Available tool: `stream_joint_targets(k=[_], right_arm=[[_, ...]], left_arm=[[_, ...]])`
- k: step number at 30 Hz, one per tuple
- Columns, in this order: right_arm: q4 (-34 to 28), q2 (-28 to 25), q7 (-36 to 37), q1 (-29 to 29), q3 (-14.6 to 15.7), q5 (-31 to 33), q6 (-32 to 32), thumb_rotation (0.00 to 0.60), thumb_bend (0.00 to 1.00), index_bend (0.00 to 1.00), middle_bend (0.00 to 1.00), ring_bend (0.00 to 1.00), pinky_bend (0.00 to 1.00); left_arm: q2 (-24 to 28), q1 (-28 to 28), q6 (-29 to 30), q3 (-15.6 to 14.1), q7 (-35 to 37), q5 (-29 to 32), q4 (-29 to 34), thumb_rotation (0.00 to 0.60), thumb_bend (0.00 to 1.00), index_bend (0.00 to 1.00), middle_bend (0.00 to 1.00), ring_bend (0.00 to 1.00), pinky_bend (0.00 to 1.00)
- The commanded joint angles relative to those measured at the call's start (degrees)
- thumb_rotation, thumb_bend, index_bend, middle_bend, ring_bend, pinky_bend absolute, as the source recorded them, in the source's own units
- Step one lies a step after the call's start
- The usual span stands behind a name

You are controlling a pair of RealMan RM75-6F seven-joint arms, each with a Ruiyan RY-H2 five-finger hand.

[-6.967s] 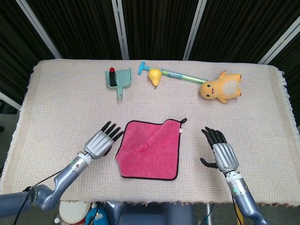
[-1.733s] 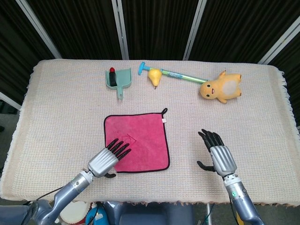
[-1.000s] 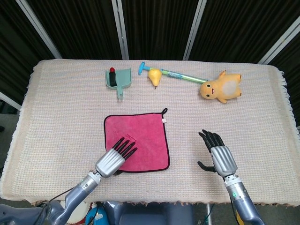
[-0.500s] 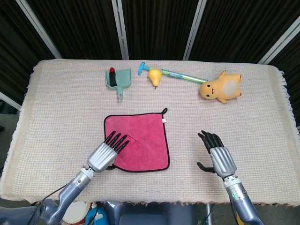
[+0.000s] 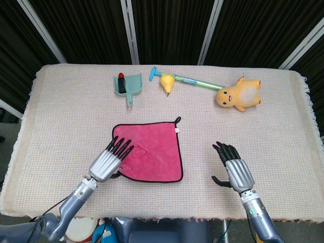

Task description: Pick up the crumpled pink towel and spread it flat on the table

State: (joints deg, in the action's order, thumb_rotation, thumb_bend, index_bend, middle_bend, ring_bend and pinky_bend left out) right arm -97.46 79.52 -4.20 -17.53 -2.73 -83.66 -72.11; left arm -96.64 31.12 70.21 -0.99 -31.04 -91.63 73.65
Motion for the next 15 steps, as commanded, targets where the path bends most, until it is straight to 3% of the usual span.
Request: stream_joint_targets(k=[1,15], right_arm=[[0.1,0.0,0.1,0.0,0.0,0.1,0.0,0.600,0.28,0.00,0.00,0.00,0.00],[-0.3,0.0,0.2,0.1,0.0,-0.2,-0.2,0.600,0.28,0.00,0.00,0.00,0.00]], left_arm=[[0.4,-0.2,0.0,0.0,0.3,0.1,0.0,0.600,0.12,0.00,0.00,0.00,0.00],[4.1,0.3,-1.6,-0.8,5.5,-0.9,4.4,0.600,0.01,0.00,0.00,0.00,0.00]])
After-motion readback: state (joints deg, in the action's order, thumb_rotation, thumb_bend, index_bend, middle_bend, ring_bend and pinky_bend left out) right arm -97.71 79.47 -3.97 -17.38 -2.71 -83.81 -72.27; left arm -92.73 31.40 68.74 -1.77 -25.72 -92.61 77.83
